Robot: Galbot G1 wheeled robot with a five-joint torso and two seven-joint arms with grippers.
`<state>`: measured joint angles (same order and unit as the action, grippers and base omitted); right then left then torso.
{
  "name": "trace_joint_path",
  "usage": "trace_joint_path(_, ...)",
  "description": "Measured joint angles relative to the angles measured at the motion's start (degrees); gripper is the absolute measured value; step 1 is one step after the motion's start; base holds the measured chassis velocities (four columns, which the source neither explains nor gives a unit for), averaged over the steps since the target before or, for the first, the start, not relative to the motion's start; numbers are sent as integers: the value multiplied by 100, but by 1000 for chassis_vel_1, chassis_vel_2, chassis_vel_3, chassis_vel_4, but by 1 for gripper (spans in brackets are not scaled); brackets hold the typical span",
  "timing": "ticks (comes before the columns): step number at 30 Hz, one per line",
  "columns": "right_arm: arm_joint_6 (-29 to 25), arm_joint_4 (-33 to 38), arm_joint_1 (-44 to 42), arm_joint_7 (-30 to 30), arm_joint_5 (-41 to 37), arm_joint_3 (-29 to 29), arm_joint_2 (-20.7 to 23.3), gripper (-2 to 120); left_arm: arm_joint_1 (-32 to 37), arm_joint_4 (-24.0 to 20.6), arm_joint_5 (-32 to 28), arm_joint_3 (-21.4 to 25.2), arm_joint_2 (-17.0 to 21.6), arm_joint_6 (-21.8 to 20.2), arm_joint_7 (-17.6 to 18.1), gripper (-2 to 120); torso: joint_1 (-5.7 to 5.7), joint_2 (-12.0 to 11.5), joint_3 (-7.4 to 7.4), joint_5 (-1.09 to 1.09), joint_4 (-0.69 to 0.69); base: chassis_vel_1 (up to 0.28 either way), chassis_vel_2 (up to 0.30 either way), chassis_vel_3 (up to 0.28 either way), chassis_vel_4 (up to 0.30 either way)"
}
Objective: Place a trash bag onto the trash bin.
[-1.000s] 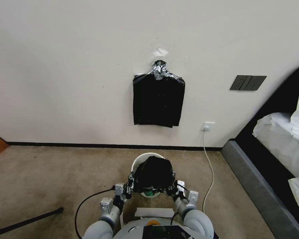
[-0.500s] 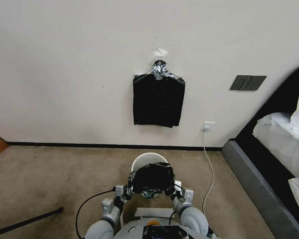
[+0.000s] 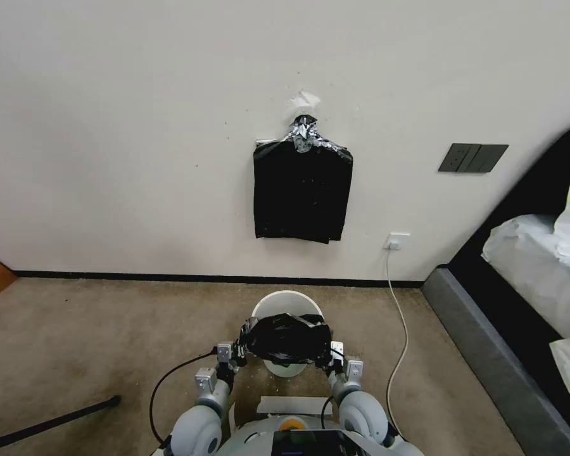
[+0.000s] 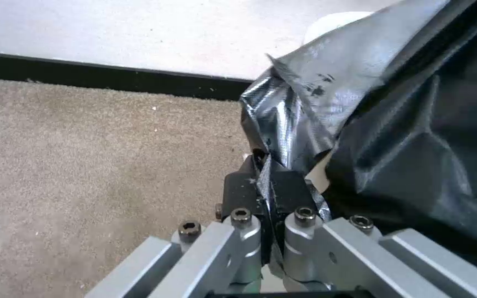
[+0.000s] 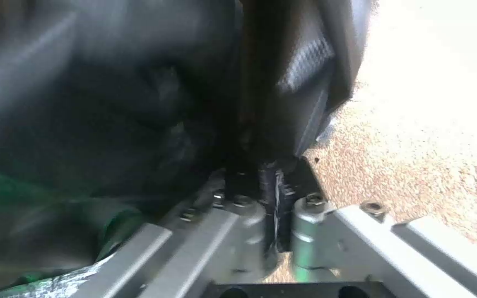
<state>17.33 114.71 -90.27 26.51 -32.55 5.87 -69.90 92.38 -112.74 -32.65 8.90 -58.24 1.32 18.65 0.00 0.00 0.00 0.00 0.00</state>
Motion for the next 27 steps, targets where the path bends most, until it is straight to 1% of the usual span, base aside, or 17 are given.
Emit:
trace_joint_path(1,0,0,0,0,0,0,0,14,0,0,0,0,0,0,0,0,0,0,0,0,0,0,0,0,0)
trace_joint_path(5,-35,217,-274,-12,98,61,71,32,270,-152,85,147,61,-77,-146,19,0,0,0,0,0,0,0,0,0)
trace_joint_path(6,-35,217,-274,-12,98,61,71,32,270,-152,85,147,61,-77,-146,19,0,0,0,0,0,0,0,0,0)
trace_joint_path(7,-45,262,-333,-12,115,81,87,36,325,-175,130,194,75,-77,-221,23,0,0,0,0,0,0,0,0,0)
trace_joint_path(8,-53,316,-417,-12,144,103,116,43,377,-189,181,257,85,-76,-273,28,0,0,0,0,0,0,0,0,0)
trace_joint_path(9,-53,316,-417,-12,144,103,116,43,377,-189,181,257,85,-76,-273,28,0,0,0,0,0,0,0,0,0)
trace_joint_path(11,-77,407,-563,-12,202,138,179,52,459,-217,213,364,87,-55,-305,40,0,0,0,0,0,0,0,0,0)
trace_joint_path(12,-91,473,-645,-12,230,166,211,57,511,-253,215,434,92,-19,-311,43,0,0,0,0,0,0,0,0,0)
trace_joint_path(13,-91,473,-645,-12,230,166,211,57,511,-253,215,434,92,-19,-311,43,0,0,0,0,0,0,0,0,0)
trace_joint_path(16,-111,608,-805,-11,306,230,293,72,656,-362,235,585,130,50,-343,58,0,0,0,0,0,0,0,0,0)
trace_joint_path(17,-111,608,-805,-11,306,230,293,72,656,-362,235,585,130,50,-343,58,0,0,0,0,0,0,0,0,0)
trace_joint_path(19,-115,749,-957,-8,390,287,363,82,822,-431,352,738,151,168,-415,70,0,0,0,0,0,0,0,0,0)
trace_joint_path(21,-115,794,-998,-7,414,302,377,86,865,-438,404,775,151,219,-436,73,0,0,0,0,0,0,0,0,0)
trace_joint_path(24,-119,1066,-1254,-17,590,369,461,98,1139,-447,758,1036,84,613,-530,87,0,0,0,0,0,0,0,0,0)
trace_joint_path(25,-119,1066,-1254,-17,590,369,461,98,1139,-447,758,1036,84,613,-530,87,0,0,0,0,0,0,0,0,0)
trace_joint_path(26,-163,1225,-1393,-123,667,412,534,100,1230,-466,864,1152,28,778,-546,93,0,0,0,0,0,0,0,0,0)
trace_joint_path(27,-206,1294,-1460,-191,715,433,567,100,1271,-483,917,1222,-16,873,-549,95,0,0,0,0,0,0,0,0,0)
